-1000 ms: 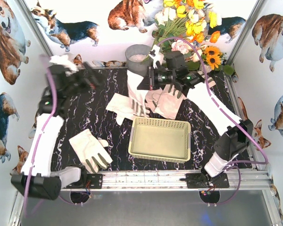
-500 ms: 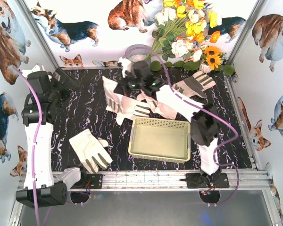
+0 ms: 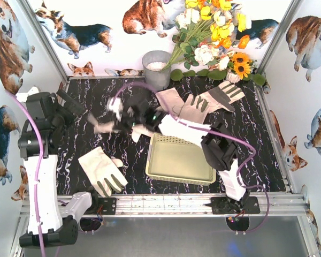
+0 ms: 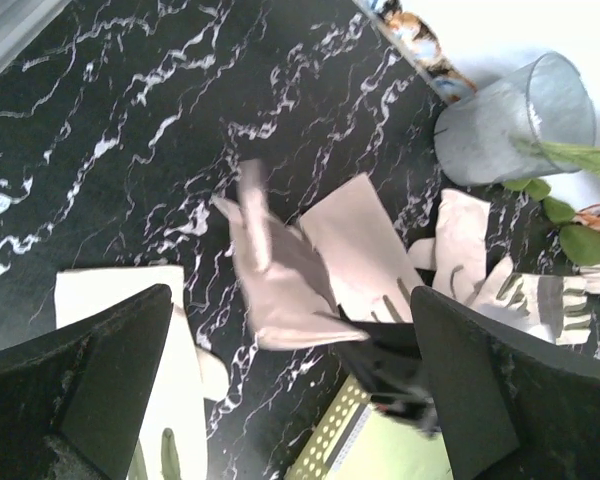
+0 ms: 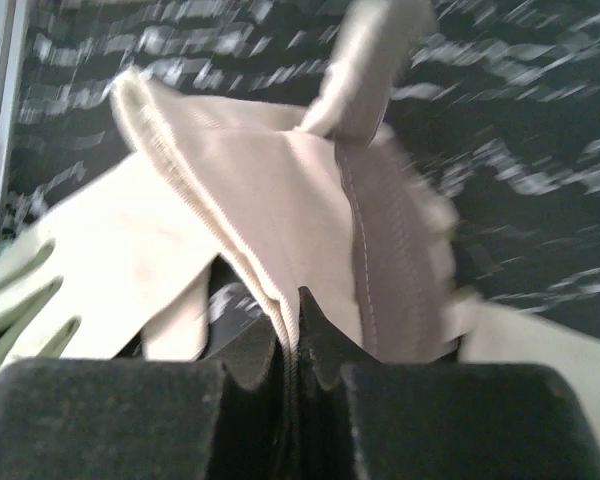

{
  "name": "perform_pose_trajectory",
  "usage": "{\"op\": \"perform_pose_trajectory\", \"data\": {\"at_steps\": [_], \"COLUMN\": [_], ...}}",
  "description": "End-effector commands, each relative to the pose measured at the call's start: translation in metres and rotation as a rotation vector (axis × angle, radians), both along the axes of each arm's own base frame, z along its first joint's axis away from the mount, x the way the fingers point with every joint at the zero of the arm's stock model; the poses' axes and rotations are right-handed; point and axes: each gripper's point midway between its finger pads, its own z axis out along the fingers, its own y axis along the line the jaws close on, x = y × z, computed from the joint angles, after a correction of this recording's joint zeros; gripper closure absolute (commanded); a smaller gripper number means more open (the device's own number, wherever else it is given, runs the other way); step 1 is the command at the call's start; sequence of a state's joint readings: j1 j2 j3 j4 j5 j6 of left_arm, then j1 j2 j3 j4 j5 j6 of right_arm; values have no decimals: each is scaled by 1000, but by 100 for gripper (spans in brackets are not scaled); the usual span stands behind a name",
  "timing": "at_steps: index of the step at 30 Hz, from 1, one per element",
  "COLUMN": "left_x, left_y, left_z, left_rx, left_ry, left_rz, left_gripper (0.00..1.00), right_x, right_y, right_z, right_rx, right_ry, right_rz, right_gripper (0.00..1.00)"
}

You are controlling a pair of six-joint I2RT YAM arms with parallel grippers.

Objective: Put the gloves into the storage basket
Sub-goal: Place the glove at the center of the board.

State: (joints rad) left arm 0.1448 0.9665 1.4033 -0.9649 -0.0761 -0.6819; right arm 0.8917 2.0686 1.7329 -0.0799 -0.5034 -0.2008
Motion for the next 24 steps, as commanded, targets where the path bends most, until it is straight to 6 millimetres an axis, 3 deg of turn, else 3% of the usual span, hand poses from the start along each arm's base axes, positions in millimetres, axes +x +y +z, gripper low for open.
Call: {"op": "perform_pose_trajectory", "data": {"at_steps": [1, 5, 9, 16, 24], "left_x": [-17, -27, -33, -31, -23], "left_y": [1, -8, -14, -29, -40], "left_z": [-36, -69, -96, -142, -172], "left_rx": [-17, -52, -70, -127, -186], "left_ry": [113, 184, 226, 318, 348], "left_rz": [14, -26, -58, -145, -205], "left_gripper": [0, 0, 0, 2, 6], "right_x": [-51, -84, -90, -65, -19], "right_y": [4, -2, -8, -15, -21], "right_z": [-15, -47, -65, -85, -94], "right_rx": [-23, -88, -107, -161, -180], "right_ry": [-45, 7, 67, 13, -33], "right_rz": [132, 171, 130, 16, -62], "right_gripper": [100, 100, 100, 100, 100]}}
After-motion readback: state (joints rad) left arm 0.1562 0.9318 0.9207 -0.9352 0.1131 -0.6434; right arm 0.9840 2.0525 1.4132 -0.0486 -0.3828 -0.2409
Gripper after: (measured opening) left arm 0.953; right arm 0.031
